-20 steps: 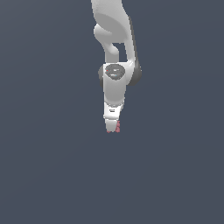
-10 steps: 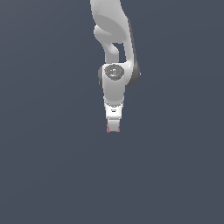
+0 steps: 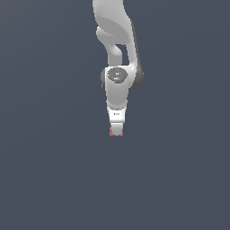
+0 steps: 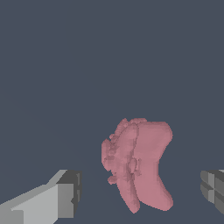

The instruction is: Pick up the object and move it to a goal position.

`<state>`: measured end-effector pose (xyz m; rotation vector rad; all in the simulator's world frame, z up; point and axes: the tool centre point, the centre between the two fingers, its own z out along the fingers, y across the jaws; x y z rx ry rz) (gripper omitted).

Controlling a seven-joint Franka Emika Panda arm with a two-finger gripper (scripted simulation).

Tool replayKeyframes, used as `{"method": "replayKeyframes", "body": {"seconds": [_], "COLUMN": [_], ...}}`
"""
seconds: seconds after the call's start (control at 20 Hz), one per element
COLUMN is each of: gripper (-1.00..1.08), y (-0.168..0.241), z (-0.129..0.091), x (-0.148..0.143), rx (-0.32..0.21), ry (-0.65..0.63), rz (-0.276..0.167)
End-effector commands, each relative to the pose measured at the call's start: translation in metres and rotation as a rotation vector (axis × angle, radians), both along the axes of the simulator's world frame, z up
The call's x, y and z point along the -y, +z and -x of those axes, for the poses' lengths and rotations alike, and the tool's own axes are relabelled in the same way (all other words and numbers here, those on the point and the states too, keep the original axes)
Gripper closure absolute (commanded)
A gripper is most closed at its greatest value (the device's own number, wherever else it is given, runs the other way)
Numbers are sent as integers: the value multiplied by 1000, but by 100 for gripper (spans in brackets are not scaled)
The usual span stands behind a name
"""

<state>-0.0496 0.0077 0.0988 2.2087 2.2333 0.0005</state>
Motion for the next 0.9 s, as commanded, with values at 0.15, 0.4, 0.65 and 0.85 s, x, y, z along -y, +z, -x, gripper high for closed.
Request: {"method": "replayKeyframes", "body": {"seconds": [0.15,0.4,0.65,0.85], "gripper": [-92,-92,108,108], "y": [-22,-41,-46,-46], "z": [1,1,1,1], "x": [0,0,0,0], "rx": [-1,-1,-1,-1], "ry": [3,4,4,4], "rz": [0,0,0,0]}}
